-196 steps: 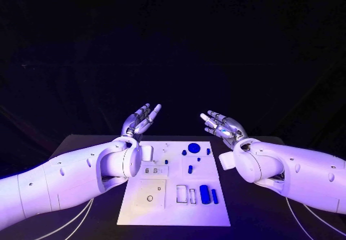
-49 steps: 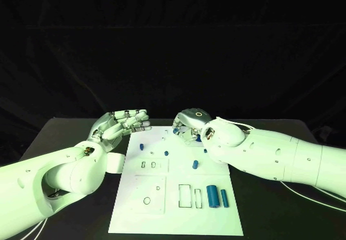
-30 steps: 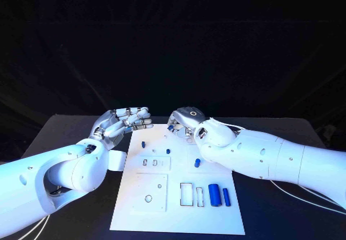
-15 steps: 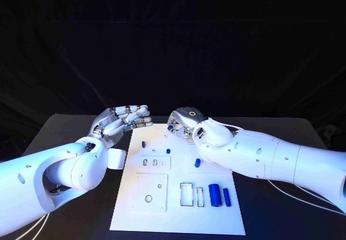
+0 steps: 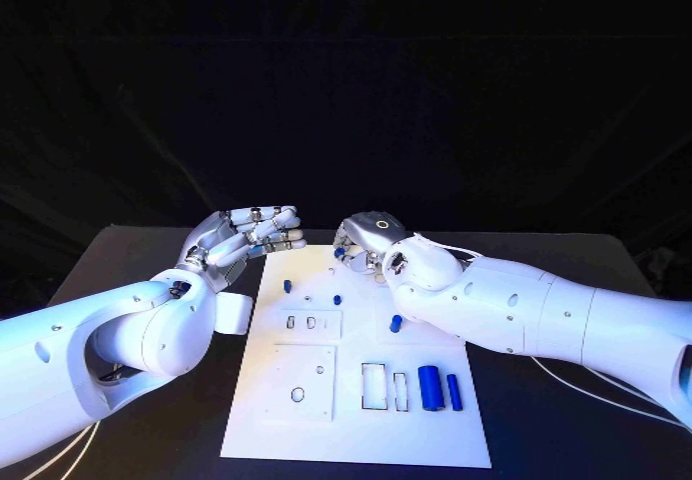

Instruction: Assemble the parts on the task board

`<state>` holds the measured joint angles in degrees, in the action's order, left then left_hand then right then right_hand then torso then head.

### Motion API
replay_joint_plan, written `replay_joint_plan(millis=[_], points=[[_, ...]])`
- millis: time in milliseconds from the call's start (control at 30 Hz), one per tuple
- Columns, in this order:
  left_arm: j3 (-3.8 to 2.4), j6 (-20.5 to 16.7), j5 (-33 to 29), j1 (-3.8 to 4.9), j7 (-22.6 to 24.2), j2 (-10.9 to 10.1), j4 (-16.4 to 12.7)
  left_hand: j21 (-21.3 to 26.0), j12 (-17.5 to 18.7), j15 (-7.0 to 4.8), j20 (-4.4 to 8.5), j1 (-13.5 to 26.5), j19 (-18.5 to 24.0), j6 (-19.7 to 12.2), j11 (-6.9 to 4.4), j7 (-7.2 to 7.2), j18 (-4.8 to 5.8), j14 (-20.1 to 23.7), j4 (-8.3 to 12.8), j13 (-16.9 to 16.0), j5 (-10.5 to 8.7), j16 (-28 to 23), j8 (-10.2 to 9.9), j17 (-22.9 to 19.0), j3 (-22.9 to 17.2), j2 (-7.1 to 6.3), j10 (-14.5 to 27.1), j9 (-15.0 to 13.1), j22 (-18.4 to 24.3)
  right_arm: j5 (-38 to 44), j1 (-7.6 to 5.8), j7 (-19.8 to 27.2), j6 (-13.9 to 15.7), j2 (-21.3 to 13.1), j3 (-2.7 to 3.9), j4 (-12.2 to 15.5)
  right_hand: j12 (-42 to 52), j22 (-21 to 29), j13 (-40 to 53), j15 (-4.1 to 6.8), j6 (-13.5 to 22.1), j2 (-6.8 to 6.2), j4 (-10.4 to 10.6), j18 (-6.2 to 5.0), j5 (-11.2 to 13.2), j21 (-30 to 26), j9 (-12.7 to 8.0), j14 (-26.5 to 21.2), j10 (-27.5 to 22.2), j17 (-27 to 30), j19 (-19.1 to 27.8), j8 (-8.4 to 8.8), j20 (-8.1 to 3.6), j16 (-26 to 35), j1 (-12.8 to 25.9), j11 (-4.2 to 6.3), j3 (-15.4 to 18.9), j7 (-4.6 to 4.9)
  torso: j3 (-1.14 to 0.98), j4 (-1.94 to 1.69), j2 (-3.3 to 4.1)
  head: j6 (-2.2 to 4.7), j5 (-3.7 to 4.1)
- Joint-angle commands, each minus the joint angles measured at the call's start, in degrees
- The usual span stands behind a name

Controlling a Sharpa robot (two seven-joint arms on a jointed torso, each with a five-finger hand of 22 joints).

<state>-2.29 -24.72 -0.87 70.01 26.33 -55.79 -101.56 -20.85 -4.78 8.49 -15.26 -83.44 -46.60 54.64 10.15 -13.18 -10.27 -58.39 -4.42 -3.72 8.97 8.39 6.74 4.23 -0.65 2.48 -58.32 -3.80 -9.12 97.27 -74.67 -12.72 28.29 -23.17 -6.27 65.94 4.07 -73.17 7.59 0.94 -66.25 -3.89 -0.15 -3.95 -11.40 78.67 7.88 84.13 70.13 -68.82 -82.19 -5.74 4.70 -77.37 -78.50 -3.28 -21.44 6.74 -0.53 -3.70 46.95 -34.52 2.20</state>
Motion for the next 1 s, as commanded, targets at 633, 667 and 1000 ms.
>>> replay_joint_plan(millis=[633,667,1000], points=[[-0.05,1.2,-0.1,0.36,0.1,0.2,-0.3,-0.2,0.2,-0.16,0.05,0.5,-0.4,0.0,0.48,-0.51,-0.23,-0.4,0.0,0.0,0.01,-0.3,-0.4,-0.1,-0.2,-0.05,0.0,0.1,0.1,0.3,0.06,-1.1,-2.9,1.5,-0.01,-2.1,-0.2,0.0,0.0,0.11,0.3,-0.18,0.3,0.51,0.9,0.3,0.4,2.4,-0.3,-0.2,-0.2,0.29,0.17,-0.3,0.7,-0.33,-0.6,0.19,0.03,-0.01,0.11,0.2,-0.06],[-0.05,1.2,-0.1,0.37,0.1,0.2,-0.3,-0.2,0.2,-0.16,0.05,0.5,-0.4,0.0,0.48,-0.51,-0.23,-0.4,0.0,0.0,0.01,-0.3,-0.4,-0.1,-0.2,-0.05,0.0,0.1,0.1,0.2,0.05,-1.1,-3.0,1.6,-0.01,-2.2,-0.3,0.1,0.0,0.05,0.5,-0.27,0.4,0.49,1.0,0.2,0.4,2.4,-0.6,-0.2,-0.2,0.43,0.2,-0.4,0.9,-0.4,-0.7,0.27,0.04,-0.01,0.12,0.2,-0.06],[-0.05,1.2,-0.1,0.45,-0.1,0.1,-0.1,-0.2,0.2,-0.16,0.05,0.5,-0.4,0.0,0.48,-0.51,-0.23,-0.4,0.0,0.0,0.01,-0.3,-0.4,-0.1,-0.2,-0.05,0.0,0.1,0.1,-0.3,-0.04,-0.7,-2.7,1.2,-0.01,-1.9,-0.4,6.7,-1.2,-1.66,10.9,-4.23,2.1,-0.92,2.6,-4.8,-1.9,1.6,-9.2,2.0,3.4,2.25,1.78,0.9,4.1,-2.42,-0.4,1.4,0.0,0.0,0.14,0.27,-0.15]])
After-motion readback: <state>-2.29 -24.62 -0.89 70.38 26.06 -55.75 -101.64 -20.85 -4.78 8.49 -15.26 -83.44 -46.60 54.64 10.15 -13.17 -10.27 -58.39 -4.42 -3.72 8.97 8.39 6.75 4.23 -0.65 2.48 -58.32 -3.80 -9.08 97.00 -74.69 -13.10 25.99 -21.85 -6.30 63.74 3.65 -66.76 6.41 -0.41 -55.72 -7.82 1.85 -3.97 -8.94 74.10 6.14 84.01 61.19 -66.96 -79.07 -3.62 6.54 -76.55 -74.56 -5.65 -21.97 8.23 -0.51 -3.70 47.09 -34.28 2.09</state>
